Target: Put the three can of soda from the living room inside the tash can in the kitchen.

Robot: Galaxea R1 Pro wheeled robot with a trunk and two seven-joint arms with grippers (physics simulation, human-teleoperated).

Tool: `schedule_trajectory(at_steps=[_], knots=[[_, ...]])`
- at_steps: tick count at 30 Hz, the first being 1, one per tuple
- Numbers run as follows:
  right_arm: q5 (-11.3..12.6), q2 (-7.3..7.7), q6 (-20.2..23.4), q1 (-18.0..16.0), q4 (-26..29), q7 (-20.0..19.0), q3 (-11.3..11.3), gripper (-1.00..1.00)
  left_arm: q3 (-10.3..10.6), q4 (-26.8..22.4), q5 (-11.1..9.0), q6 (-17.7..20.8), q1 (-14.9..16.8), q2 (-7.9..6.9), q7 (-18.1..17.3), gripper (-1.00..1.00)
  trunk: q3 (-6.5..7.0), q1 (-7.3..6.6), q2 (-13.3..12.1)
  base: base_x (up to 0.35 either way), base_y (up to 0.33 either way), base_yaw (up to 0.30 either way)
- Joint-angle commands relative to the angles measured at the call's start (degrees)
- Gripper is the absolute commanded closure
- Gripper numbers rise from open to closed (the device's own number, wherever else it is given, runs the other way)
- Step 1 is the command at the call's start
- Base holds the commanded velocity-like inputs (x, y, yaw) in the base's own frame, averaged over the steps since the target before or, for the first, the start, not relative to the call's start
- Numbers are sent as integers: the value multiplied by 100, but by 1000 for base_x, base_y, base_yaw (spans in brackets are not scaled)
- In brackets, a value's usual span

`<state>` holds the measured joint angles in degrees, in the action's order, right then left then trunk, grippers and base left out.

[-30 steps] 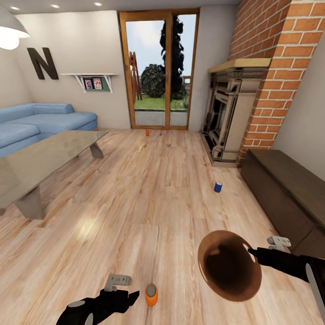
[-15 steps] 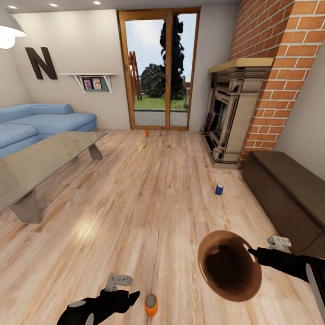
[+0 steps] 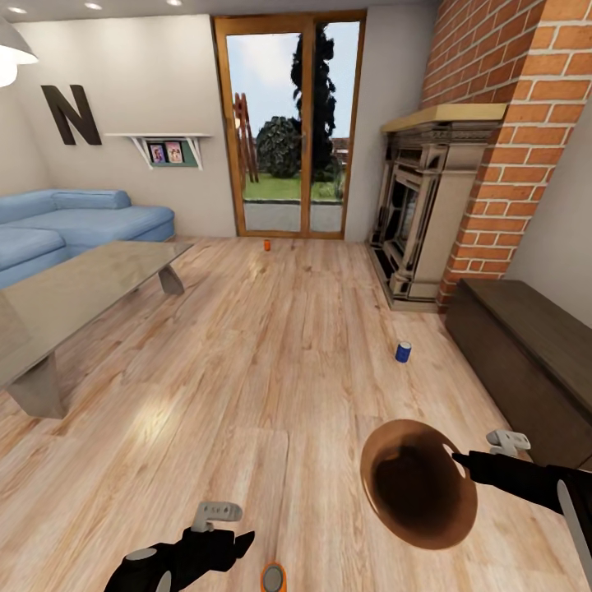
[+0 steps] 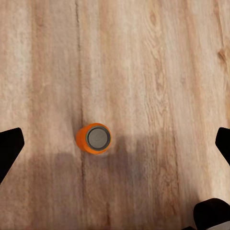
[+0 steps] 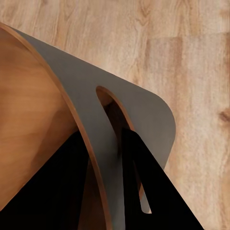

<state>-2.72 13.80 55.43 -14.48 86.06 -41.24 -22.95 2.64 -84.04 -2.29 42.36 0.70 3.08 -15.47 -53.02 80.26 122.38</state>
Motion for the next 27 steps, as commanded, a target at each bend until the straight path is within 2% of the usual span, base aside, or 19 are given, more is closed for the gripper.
schedule_trajectory(at_steps=[1, 21, 27], knots=[[159, 0, 55, -2, 1, -6, 1, 100, 0, 1, 0, 0, 0, 0, 0, -100, 1, 0, 0, 5, 0, 0], [166, -13, 58, -2, -10, 6, 8, 100, 0, 2, -8, 0, 0, -2, -8, -100, 0, 0, 0, 0, 0, 0], [182, -17, 9, -2, -10, 3, 2, 100, 0, 9, -7, 0, 0, -7, -9, -100, -38, 0, 0, 0, 0, -40]])
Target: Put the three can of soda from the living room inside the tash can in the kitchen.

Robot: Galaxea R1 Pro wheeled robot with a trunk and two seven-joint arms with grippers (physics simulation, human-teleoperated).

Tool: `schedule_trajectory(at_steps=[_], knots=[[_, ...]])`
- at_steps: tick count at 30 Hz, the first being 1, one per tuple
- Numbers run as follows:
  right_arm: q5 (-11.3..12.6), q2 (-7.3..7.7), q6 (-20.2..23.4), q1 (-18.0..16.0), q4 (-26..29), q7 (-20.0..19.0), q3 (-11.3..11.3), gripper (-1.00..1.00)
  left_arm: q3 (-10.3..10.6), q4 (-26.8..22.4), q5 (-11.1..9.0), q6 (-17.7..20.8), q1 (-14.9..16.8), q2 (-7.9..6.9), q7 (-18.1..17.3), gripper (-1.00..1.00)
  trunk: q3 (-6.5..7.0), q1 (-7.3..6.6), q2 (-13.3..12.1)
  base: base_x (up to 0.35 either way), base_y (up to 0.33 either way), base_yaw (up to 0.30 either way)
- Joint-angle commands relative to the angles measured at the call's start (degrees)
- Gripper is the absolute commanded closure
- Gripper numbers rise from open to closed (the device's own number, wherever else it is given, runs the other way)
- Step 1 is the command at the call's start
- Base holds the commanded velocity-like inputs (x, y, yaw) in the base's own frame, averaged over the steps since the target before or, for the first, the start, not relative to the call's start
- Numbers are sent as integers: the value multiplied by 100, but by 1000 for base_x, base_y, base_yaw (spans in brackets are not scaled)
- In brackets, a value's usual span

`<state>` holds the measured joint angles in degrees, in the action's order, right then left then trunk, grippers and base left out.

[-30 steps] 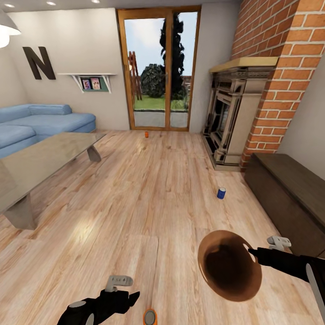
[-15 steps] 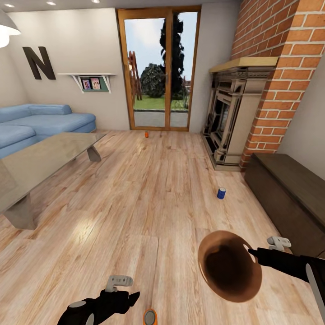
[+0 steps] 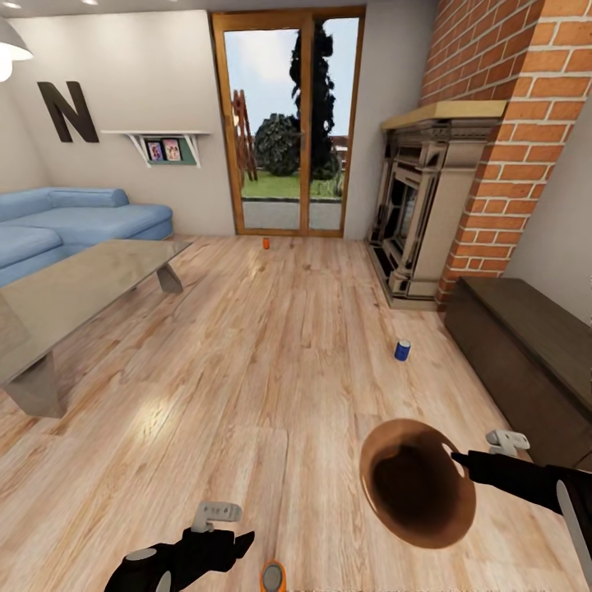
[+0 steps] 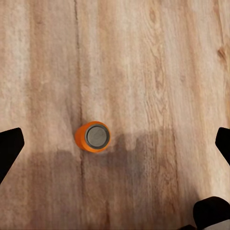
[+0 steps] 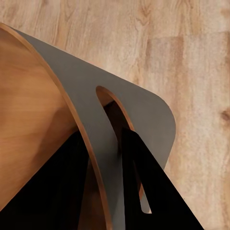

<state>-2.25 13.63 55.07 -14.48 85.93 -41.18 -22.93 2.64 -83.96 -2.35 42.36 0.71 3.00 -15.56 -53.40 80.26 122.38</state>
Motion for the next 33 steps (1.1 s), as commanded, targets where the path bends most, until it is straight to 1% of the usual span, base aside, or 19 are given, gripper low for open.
schedule_trajectory(at_steps=[1, 33], knots=[[137, 4, 40, -2, 2, 2, -1, 100, 0, 2, 1, -2, 0, 0, 0, -100, -8, 0, 0, 0, 0, -69], [102, 5, 46, -2, -38, 40, -6, 100, 0, 2, 8, -2, 0, -1, -9, -100, -297, 0, 0, 0, 0, -66]])
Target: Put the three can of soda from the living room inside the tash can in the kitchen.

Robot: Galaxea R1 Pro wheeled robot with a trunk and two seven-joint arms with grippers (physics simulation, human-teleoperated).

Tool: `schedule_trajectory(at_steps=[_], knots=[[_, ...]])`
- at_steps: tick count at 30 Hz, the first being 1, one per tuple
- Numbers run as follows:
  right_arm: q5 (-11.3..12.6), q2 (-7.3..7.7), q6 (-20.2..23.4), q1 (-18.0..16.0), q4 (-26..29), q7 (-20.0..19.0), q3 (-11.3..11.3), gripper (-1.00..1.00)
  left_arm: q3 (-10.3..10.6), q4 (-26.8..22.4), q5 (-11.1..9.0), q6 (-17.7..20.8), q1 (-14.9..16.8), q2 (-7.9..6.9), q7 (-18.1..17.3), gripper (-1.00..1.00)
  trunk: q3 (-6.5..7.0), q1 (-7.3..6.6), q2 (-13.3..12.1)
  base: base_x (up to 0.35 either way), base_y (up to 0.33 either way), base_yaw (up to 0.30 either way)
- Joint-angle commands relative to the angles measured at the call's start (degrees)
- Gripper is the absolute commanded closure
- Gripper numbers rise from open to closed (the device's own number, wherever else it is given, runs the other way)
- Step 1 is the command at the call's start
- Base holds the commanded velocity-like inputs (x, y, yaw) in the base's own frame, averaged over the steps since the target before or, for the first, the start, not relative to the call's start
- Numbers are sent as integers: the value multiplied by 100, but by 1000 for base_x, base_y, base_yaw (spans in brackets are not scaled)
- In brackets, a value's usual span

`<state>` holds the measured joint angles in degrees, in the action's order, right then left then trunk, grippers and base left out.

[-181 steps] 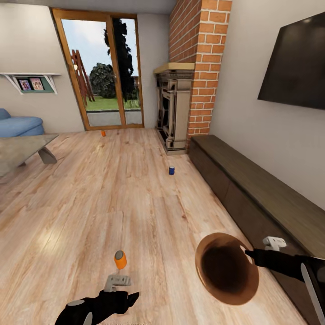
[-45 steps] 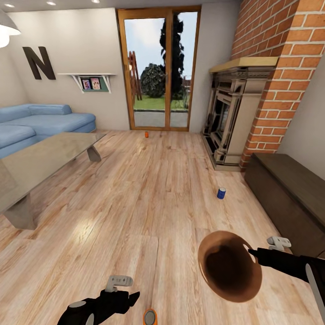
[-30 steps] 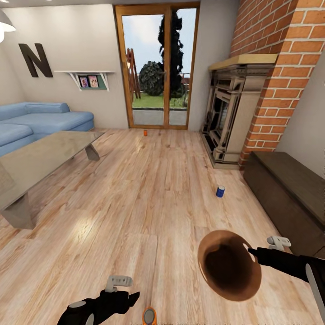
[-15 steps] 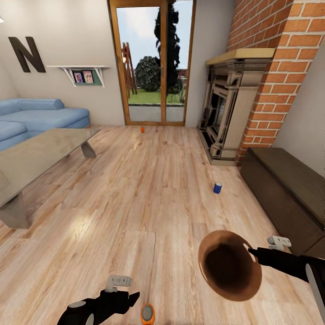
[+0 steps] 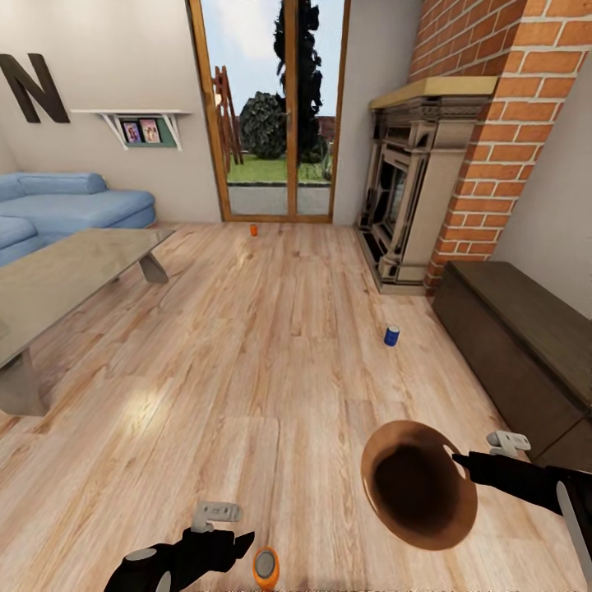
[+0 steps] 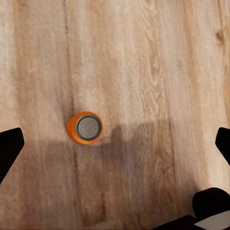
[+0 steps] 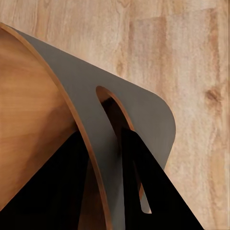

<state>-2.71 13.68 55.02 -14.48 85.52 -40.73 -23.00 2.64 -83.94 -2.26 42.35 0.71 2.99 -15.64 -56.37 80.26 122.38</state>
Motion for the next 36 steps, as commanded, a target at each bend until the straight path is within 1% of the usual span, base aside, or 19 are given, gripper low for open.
schedule_trajectory(at_steps=[1, 8, 14, 17, 21, 26, 32, 33, 35, 36], knots=[[150, 2, 52, -2, -5, -5, -2, 100, 0, 0, 0, 1, 0, 0, 0, -100, -9, 0, 0, 0, 0, -21], [157, 18, 93, -2, -9, -5, -21, 100, 0, 0, -2, 2, 0, 0, 0, -100, -73, 0, 0, 0, 0, -3], [145, 28, 137, -2, 0, -3, -115, 100, 0, 0, -34, -2, 0, -4, -8, -100, -128, 0, 0, 0, 0, 0], [134, 49, 163, 3, 83, 2, -128, 100, 0, 0, -43, -4, 0, -8, -10, -100, -155, 0, 0, 0, 0, 0], [133, 57, 354, -12, 356, 3, -128, 100, -5, 0, -39, -2, 0, -15, -14, -100, -192, 0, 0, 0, 0, 0], [146, 46, 419, -58, 430, -2, -114, 100, -8, 0, 2, -2, 0, -10, -9, -100, -239, 0, 0, 0, 0, 0], [145, 33, 420, -266, 438, 3, -81, 100, -8, 0, 10, 1, 0, -11, -9, -100, -295, 0, 0, 0, 0, 0], [145, 19, 421, -375, 439, 3, -68, 100, -9, 0, 13, 0, 0, -15, -9, -100, -304, 0, 0, 0, 0, 0], [144, 5, 419, -412, 439, 3, -44, 100, -9, 0, 14, 1, 0, -16, -9, -100, -322, 0, 0, 0, 0, 0], [138, -21, 413, -454, 439, 10, 38, 100, -9, 0, 16, 1, 0, -17, -9, -100, -332, 0, 0, 0, 0, 0]])
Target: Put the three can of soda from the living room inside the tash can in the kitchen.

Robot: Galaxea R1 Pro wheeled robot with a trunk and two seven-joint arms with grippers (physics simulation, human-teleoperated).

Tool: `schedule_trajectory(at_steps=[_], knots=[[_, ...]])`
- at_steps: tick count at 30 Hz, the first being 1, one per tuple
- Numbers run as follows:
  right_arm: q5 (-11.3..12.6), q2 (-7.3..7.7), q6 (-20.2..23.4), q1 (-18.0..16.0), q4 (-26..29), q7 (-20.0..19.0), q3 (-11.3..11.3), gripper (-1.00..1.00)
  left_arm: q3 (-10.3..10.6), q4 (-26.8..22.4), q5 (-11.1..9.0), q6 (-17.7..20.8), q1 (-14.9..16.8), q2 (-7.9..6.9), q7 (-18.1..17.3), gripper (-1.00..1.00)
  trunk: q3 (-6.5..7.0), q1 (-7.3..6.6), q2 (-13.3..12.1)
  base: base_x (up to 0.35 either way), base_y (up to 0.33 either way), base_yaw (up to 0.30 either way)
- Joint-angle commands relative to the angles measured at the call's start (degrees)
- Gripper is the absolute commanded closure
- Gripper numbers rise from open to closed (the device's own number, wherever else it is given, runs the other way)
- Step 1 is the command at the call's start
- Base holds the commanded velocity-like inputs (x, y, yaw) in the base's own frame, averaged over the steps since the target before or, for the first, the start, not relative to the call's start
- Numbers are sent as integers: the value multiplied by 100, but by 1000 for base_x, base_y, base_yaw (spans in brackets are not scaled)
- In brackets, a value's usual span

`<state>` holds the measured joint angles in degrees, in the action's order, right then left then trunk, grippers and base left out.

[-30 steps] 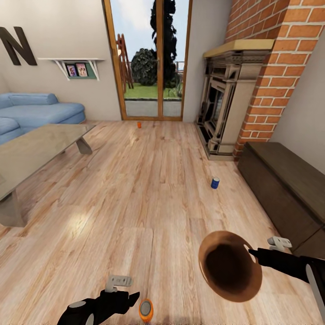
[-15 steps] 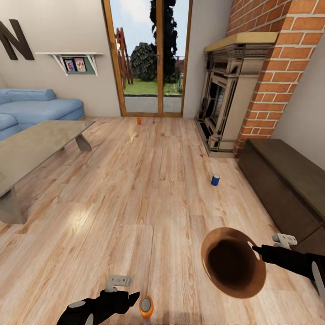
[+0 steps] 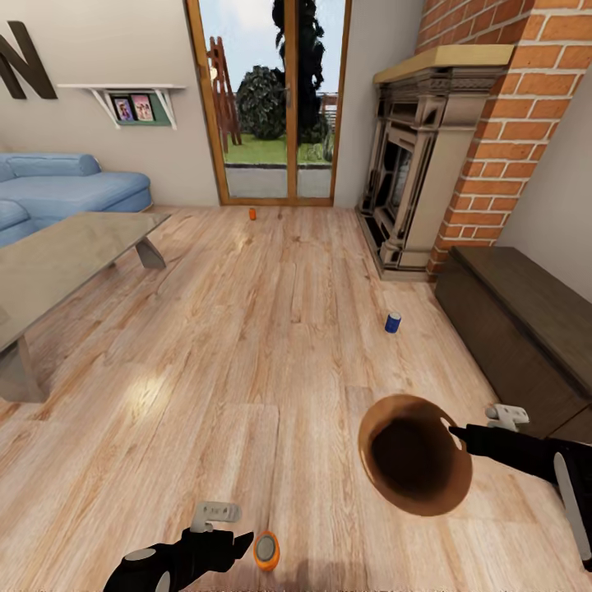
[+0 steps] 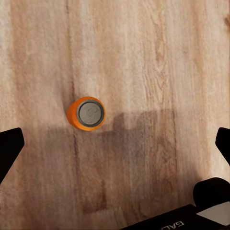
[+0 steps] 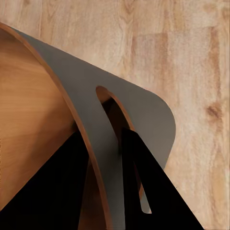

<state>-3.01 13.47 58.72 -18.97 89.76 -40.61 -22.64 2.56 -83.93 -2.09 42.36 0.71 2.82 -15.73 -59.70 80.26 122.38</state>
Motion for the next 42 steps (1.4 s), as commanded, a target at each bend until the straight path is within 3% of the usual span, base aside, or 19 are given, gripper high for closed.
schedule_trajectory(at_steps=[1, 9, 13, 19, 42], knots=[[165, -17, 37, -23, 12, 21, 59, 100, -1, 0, 2, 0, -1, 0, 0, -100, -9, -1, 1, 0, 0, 0], [199, -147, 2, -299, -76, 708, 408, 100, -1, 0, 5, -3, -1, -1, 0, -100, -84, -1, 1, 0, 0, 0], [203, -170, -15, -500, -325, 916, 439, 100, -1, 0, 7, -6, -1, -1, 0, -100, -121, -1, 1, 0, 0, 0], [179, -192, -34, -668, -741, 963, 532, 100, -1, 0, 4, -8, -1, -1, 0, -100, -178, -1, 1, 0, 0, 0], [231, -137, -36, -678, -583, 862, 532, 100, 2, 0, -27, -8, -1, -1, -1, -100, -394, -1, 1, 0, 0, 0]])
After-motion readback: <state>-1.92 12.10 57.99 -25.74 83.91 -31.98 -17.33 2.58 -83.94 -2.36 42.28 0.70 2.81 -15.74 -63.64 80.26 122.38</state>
